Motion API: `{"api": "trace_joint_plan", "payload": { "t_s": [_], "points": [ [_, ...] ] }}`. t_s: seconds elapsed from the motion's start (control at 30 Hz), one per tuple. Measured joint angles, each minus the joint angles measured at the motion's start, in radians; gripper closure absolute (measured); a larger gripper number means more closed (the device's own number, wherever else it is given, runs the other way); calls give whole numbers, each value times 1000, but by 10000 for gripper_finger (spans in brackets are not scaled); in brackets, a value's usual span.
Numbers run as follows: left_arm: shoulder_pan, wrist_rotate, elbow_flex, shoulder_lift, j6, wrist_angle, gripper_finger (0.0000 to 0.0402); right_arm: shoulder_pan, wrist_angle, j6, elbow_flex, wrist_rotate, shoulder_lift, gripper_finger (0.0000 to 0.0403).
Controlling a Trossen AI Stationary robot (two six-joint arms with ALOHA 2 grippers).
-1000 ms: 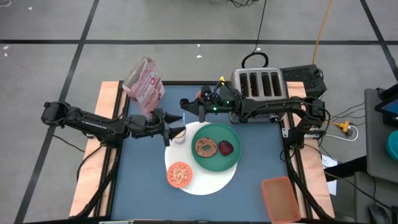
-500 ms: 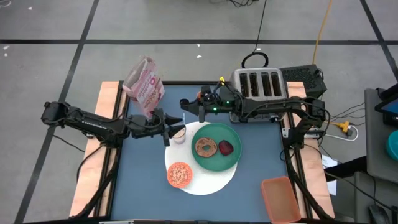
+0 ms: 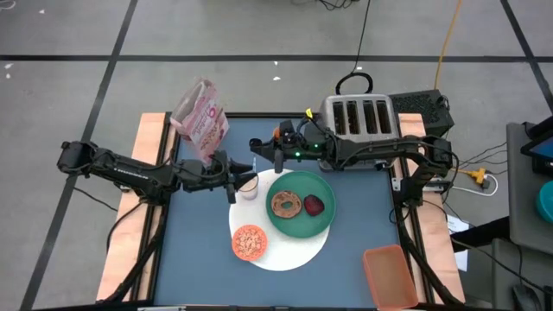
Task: Arrange a breakfast setting
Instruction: Put the green patterned spoon beside the table mat
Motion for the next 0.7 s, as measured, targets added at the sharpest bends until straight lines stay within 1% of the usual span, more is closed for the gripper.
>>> {"api": "trace_joint_plan", "payload": {
  "t_s": [0.3,0.7],
  "points": [
    [0,6,0,0,13,-1,307,0,0,0,0,2,0,393],
    [0,16,0,0,39,-1,347,0,0,1,0,-1,0,393]
  ]
}}
